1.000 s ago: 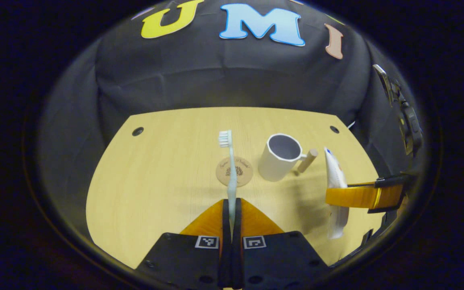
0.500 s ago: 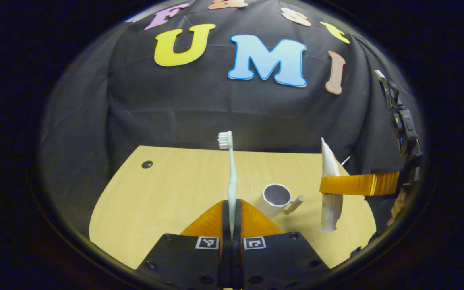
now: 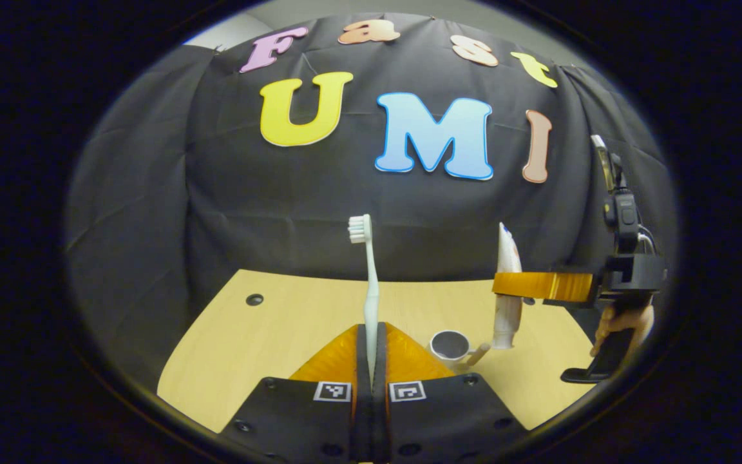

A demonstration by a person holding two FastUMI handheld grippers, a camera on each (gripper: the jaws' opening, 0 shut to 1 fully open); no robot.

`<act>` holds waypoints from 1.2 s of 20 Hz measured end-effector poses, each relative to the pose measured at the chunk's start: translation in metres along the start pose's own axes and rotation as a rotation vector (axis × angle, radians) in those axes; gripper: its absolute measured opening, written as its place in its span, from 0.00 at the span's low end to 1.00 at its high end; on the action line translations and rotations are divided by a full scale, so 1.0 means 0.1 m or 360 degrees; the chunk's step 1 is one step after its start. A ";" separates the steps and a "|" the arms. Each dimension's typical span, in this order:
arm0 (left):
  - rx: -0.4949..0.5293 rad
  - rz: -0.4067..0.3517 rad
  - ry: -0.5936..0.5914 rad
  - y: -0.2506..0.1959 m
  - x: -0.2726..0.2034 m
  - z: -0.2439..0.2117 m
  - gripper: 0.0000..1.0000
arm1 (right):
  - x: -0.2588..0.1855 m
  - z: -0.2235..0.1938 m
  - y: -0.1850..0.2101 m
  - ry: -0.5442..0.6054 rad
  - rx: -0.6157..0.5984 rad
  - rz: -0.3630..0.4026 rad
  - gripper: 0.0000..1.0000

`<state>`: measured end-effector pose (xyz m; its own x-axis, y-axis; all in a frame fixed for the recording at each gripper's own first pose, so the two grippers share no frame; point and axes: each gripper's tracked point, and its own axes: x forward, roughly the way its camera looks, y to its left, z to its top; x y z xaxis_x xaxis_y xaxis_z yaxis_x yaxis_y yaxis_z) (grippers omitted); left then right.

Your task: Put the toothbrush and toothpaste on the desktop into the cup, then pick up the cup and place it on the coaster on the desktop.

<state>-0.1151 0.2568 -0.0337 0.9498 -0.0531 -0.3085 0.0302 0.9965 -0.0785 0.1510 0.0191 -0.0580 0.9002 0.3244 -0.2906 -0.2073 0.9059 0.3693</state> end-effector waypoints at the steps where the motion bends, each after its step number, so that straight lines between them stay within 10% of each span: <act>1: 0.0002 0.0000 -0.0022 0.01 -0.04 0.05 0.08 | 0.06 -0.03 -0.03 0.0003 -0.0003 -0.0013 0.23; 24: -0.0220 0.0132 0.0030 0.40 -0.30 -0.11 0.07 | 1.30 -0.71 -0.63 0.0162 0.0087 -0.0303 0.23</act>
<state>-0.1456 0.2973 -0.0385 0.9411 0.0266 -0.3371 -0.0927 0.9790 -0.1815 0.2536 0.0235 -0.1818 0.8773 0.1770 -0.4461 -0.0135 0.9383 0.3456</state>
